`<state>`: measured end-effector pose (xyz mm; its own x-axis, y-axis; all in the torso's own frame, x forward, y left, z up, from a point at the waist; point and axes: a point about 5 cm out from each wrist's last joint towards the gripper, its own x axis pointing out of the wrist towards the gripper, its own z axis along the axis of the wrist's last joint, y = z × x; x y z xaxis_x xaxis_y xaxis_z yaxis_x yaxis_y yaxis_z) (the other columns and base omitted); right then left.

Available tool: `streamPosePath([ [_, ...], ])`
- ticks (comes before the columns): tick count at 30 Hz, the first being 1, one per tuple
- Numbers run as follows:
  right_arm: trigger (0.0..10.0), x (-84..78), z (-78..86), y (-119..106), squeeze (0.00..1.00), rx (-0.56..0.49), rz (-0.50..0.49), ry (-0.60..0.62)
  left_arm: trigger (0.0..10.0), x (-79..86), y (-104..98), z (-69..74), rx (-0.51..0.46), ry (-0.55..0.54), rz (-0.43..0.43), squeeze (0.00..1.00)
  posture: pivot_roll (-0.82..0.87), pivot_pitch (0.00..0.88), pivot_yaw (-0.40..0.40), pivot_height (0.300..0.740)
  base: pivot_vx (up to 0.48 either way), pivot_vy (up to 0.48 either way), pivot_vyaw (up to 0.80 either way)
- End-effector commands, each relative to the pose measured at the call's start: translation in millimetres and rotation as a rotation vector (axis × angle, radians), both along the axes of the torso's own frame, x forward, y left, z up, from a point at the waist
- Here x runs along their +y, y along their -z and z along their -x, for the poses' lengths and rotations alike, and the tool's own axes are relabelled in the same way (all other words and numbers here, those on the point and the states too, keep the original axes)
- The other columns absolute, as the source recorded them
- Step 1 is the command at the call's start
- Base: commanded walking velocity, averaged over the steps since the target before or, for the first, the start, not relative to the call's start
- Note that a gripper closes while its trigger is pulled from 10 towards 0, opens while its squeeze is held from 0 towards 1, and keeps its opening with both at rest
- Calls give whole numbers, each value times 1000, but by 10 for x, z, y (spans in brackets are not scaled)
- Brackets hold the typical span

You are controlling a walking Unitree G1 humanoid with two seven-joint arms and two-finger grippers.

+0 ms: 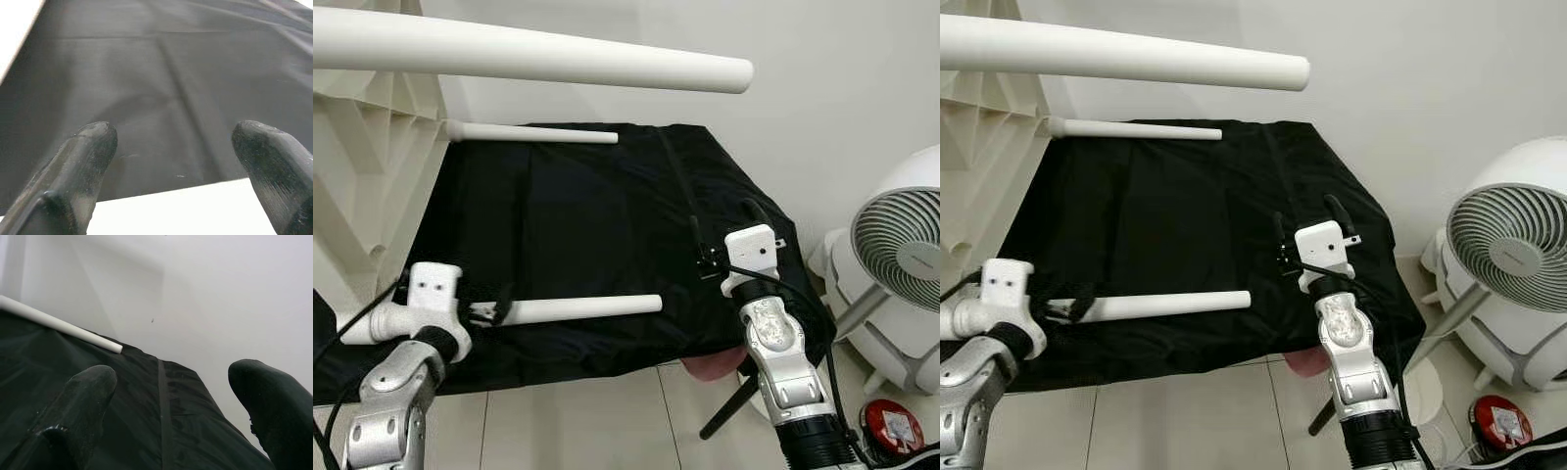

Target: Building children table

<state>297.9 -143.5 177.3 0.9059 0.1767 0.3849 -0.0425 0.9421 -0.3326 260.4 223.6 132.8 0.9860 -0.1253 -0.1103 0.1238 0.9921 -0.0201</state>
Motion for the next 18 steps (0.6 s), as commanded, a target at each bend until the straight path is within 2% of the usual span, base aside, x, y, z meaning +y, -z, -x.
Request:
streamPosePath([
  [1, 10000, 4, 2, -13, 0, -3, -1, 6, 10000, -1, 24, -7, 25, -14, 43, 0, 14, 0, -25, 740, 0, 0, 0],
  [2, 10000, 12, 6, -13, 0, -5, -5, 5, 10000, -61, 17, 29, 28, 61, 49, 0, 15, 0, -22, 740, 0, 0, 0],
  [4, 10000, 12, 6, -13, 0, -5, -5, 5, 10000, -61, 17, 29, 28, 61, 49, 0, 15, 0, -22, 740, 0, 0, 0],
  [7, 10000, 18, 16, -25, 0, -14, -14, 0, 10000, -196, 80, 176, 80, 273, 42, 0, 11, 0, -17, 740, 0, 0, 0],
  [9, 10000, 18, 16, -25, 0, -14, -14, 0, 10000, -196, 80, 176, 80, 273, 42, 0, 11, 0, -17, 740, 0, 0, 0],
  [10, 10000, 16, 17, -28, 0, -15, -14, 0, 10000, -205, 99, 222, 91, 329, 26, 0, 11, 0, -17, 740, 0, 0, 0],
  [11, 10000, 16, 17, -28, 0, -15, -14, 0, 10000, -205, 99, 222, 91, 329, 26, 0, 11, 0, -17, 740, 0, 0, 0],
  [12, 10000, 13, 17, -25, 0, -14, -12, 0, 10000, -211, 111, 289, 104, 405, -6, 0, 11, 0, -17, 740, 0, 0, 0],
  [14, 10000, 13, 17, -25, 0, -14, -12, 0, 10000, -211, 111, 289, 104, 405, -6, 0, 11, 0, -17, 740, 0, 0, 0],
  [16, 10000, 11, 18, -17, 0, -12, -8, 1, 10000, -175, 114, 369, 118, 482, -38, 0, 7, 0, -14, 740, 0, 0, 0],
  [18, 10000, 7, 22, -10, 0, -10, -6, 2, 10000, -134, 106, 407, 129, 503, -41, 0, 7, 0, -12, 740, 0, 0, 0],
])
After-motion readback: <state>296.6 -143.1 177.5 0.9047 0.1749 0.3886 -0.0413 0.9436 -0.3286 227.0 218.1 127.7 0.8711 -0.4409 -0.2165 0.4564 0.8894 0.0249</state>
